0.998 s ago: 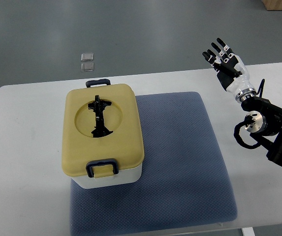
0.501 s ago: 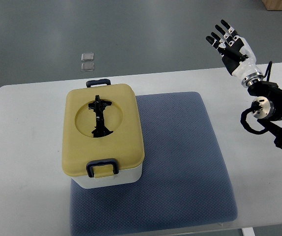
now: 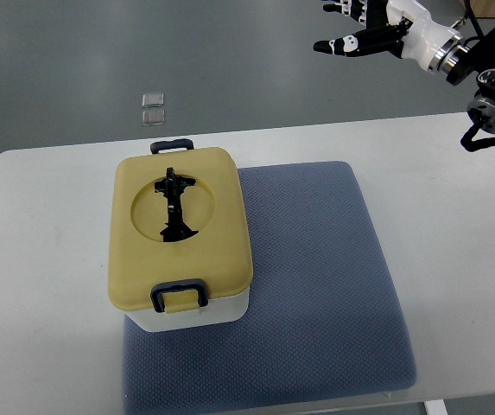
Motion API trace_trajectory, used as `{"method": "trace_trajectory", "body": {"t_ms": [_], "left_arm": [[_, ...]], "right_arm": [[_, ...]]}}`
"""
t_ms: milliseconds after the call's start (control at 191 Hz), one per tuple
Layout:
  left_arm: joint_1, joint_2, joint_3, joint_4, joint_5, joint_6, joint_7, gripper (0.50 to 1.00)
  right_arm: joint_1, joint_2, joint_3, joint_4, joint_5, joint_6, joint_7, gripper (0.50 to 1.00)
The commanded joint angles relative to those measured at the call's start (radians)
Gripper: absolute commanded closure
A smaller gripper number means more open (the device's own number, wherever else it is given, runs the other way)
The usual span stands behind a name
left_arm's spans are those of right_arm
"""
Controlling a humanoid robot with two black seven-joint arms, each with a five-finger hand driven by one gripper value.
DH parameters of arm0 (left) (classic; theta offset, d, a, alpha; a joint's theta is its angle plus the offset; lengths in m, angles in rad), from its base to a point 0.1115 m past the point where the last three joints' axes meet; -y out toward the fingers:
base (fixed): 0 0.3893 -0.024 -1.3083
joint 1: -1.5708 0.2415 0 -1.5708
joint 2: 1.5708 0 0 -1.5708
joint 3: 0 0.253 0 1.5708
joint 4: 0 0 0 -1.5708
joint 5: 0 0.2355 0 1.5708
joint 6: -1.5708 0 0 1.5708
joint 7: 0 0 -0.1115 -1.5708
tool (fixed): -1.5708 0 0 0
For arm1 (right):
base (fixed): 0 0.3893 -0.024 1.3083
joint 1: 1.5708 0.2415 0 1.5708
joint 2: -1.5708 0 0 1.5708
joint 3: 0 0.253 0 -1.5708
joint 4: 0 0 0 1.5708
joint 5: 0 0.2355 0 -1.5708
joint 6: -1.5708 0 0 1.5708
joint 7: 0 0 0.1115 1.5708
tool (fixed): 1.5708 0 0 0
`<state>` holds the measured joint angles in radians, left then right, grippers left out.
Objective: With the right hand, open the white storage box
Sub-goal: 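Swing the right hand up and over toward the yellow lid's handle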
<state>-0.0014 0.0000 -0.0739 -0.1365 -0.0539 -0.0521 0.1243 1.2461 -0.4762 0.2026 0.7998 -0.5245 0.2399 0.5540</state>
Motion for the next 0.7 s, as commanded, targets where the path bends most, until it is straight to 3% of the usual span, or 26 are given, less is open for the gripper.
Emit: {"method": "trace_trajectory", "body": {"t_ms": [0,272,465,695], "left_arm": [[0.0,0.0,0.0,0.0,0.0,0.0,0.0,0.5],[0.0,0.0,0.0,0.0,0.0,0.0,0.0,0.5],[0.0,0.0,0.0,0.0,0.0,0.0,0.0,0.5],[0.0,0.0,0.0,0.0,0.0,0.0,0.0,0.5]], "right_arm": [[0.073,-0.004,-0.008,0.059,-0.155,0.038,0.0,0.57],[0.227,0.031,-0.008,0.193,-0.589,0.13,0.015,0.572],[0.28,0.172,-0.02,0.226,-0.821,0.18,0.02,0.574],[0.328,0.3,-0.103,0.226,-0.878,0.197,0.029,0.585]]}}
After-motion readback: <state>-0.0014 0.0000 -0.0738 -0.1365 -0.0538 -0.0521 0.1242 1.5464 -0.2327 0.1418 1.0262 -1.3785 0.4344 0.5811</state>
